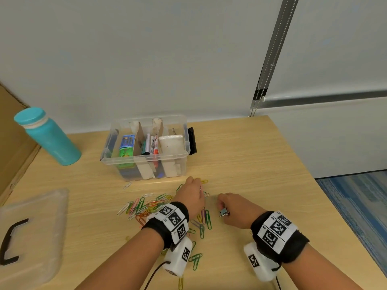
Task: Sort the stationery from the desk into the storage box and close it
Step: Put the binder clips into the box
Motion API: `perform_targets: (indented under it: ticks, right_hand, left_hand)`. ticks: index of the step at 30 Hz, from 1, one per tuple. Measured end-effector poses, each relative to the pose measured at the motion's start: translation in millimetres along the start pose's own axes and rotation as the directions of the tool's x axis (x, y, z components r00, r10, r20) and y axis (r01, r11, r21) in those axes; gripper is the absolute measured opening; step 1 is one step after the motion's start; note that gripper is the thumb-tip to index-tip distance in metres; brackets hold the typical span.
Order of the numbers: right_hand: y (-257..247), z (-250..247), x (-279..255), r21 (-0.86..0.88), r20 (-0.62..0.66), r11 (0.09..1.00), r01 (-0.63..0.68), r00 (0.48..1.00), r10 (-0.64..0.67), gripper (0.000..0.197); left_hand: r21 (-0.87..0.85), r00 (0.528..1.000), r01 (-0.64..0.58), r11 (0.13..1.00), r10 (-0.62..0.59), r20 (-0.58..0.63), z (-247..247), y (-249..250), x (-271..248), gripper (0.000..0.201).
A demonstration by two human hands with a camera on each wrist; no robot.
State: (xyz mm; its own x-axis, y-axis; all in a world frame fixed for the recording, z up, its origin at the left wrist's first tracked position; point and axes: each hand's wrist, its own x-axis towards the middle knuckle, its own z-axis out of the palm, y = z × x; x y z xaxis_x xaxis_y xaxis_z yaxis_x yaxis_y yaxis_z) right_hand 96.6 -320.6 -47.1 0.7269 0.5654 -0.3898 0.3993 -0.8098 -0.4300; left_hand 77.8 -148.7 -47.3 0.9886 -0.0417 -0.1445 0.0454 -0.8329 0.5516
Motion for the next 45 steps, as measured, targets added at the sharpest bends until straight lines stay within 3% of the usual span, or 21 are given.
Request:
perform_targets:
  ticks: [7,12,16,20,22,23,24,27,29,32,37,42,45]
  right_hand:
    - [7,-7,-1,0.151,0.002,0.989,-0.001,1.0,0.001,0.013]
    - [18,-11,-2,0.358,0.025,0.932,-0.051,0.999,0.045,0.011]
    - [24,-15,-6,0.674,0.037,0.733,-0.094,0.995,0.094,0.01]
    - [27,-19,-9,0.94,0.053,0.33,-0.088,0.992,0.114,0.028]
    - [29,-21,-11,0.964,0.059,0.252,-0.086,0.992,0.115,0.034]
    - [29,-21,-12,0.957,0.072,0.271,-0.101,0.991,0.114,0.032]
    - [30,-21,-13,0.929,0.089,0.35,-0.123,0.99,0.112,0.028]
    - [32,-20,-14,0.564,0.136,0.81,-0.16,0.986,0.1,0.004]
    - [34,-14,-12,0.312,0.199,0.939,-0.148,0.976,0.088,0.021]
    - [30,-14,-8,0.239,0.177,0.96,-0.147,0.979,0.106,0.024]
    - [23,-14,-8,0.15,0.113,0.98,-0.134,0.987,0.117,0.018]
    - [16,-10,-11,-0.01,0.029,0.992,-0.126,0.992,0.126,0.004]
    - [4,-5,-10,-0.217,-0.024,0.962,-0.166,0.986,0.165,0.017]
  left_hand:
    - [0.278,0.997,0.019,0.961,-0.04,0.07,4,3,6,0.035]
    - [0.259,0.992,0.051,0.964,-0.078,0.097,2,1,9,0.033]
    - [0.128,0.986,0.117,0.985,-0.13,0.101,-3,-5,5,0.029]
    - [-0.007,0.99,0.115,0.993,-0.114,0.083,-12,-13,-2,0.026]
    - [-0.081,0.992,0.101,0.992,-0.095,0.078,-18,-15,-8,0.022]
    - [-0.125,0.994,0.089,0.988,-0.081,0.067,-21,-16,-12,0.02]
    - [-0.168,0.997,0.07,0.983,-0.063,0.05,-26,-15,-15,0.019]
    - [-0.243,0.999,-0.016,0.97,0.005,-0.044,-45,-6,-24,0.019]
    - [-0.265,0.989,-0.079,0.961,0.042,-0.142,-63,3,-24,0.019]
    - [-0.242,0.963,-0.125,0.962,0.059,-0.262,-93,15,-10,0.018]
    - [-0.042,0.921,0.042,0.998,-0.055,-0.386,-133,12,42,0.023]
    - [0.178,0.927,0.257,0.95,-0.191,-0.322,-149,-4,92,0.037]
    - [0.332,0.933,0.327,0.885,-0.247,-0.262,-152,-6,109,0.045]
